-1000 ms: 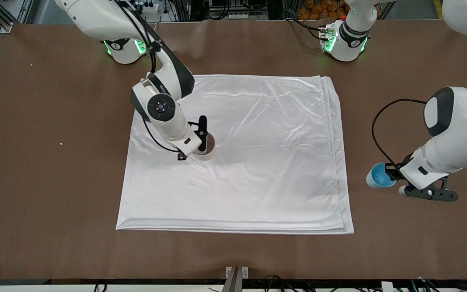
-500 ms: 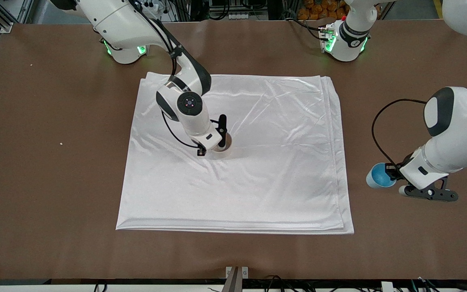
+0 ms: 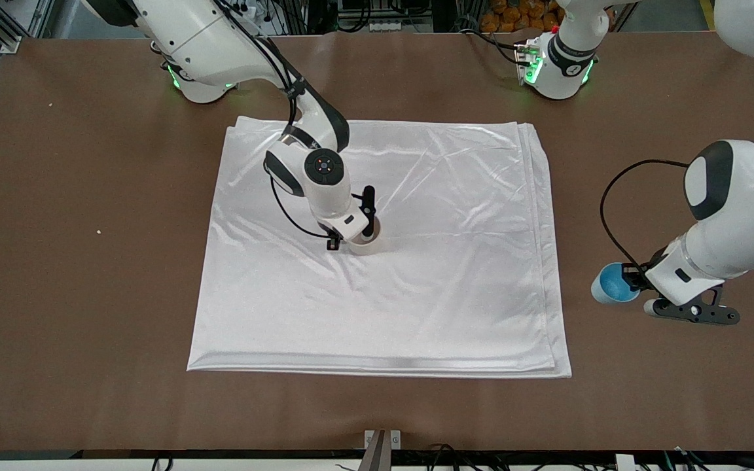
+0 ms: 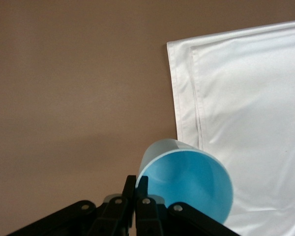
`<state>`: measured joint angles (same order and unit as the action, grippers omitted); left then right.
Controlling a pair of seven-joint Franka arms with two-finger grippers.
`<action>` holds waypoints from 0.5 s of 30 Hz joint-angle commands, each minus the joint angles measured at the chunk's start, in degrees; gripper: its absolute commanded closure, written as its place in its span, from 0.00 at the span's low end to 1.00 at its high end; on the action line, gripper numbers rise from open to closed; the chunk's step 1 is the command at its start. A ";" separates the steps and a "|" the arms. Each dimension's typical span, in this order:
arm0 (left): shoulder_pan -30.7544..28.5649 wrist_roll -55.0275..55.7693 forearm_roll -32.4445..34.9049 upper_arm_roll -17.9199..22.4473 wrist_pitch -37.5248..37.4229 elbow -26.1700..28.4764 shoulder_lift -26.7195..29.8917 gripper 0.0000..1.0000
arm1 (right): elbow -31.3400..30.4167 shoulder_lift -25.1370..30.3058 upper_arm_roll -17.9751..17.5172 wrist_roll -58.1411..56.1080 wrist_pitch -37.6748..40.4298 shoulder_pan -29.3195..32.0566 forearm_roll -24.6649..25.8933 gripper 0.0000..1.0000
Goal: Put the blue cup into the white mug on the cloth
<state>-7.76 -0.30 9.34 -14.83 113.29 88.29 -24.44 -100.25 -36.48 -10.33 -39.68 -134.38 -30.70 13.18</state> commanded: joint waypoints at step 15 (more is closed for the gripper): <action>0.20 -0.58 -0.73 -0.46 -2.81 -1.80 0.80 1.00 | 8.13 1.76 0.22 1.54 8.33 0.20 1.67 0.00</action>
<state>-7.76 -0.30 9.34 -14.82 113.33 88.49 -24.69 -95.65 -36.58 -10.08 -39.48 -131.88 -30.89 13.41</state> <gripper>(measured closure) 0.965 0.344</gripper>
